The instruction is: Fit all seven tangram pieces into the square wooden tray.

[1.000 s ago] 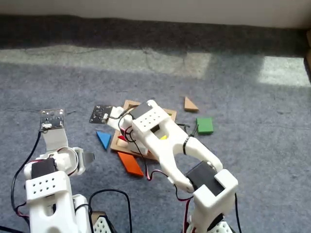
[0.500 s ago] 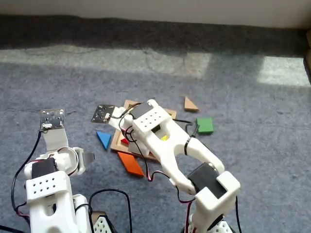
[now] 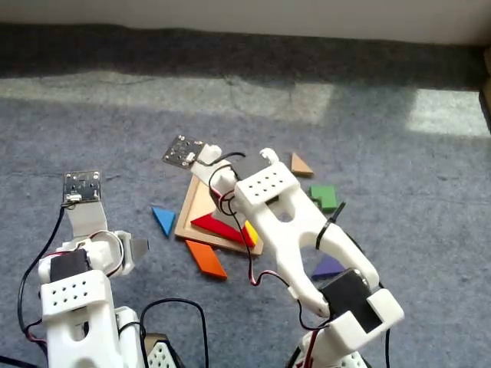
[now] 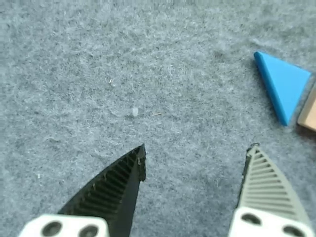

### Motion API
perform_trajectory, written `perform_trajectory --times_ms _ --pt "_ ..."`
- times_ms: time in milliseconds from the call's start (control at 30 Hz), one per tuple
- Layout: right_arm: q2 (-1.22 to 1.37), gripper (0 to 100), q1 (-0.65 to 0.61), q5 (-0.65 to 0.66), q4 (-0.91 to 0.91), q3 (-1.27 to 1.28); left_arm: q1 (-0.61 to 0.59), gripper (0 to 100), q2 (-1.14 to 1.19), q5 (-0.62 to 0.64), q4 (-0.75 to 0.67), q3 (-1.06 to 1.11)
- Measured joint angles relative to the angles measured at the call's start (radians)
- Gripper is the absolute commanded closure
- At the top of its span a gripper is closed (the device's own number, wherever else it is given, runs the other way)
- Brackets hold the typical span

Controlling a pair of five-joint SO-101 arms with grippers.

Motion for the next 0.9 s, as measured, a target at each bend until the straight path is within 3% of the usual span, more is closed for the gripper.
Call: perform_trajectory --times_ms 200,700,900 --pt "0.101 90.3 0.003 0.000 -0.101 0.023 0.000 69 0.000 0.000 0.000 0.000" --pt "0.123 90.4 -0.055 -0.006 -0.043 0.025 0.000 69 0.000 0.000 0.000 0.000" --pt "-0.089 90.4 -0.055 -0.083 0.054 0.037 0.000 69 0.000 0.000 0.000 0.000"
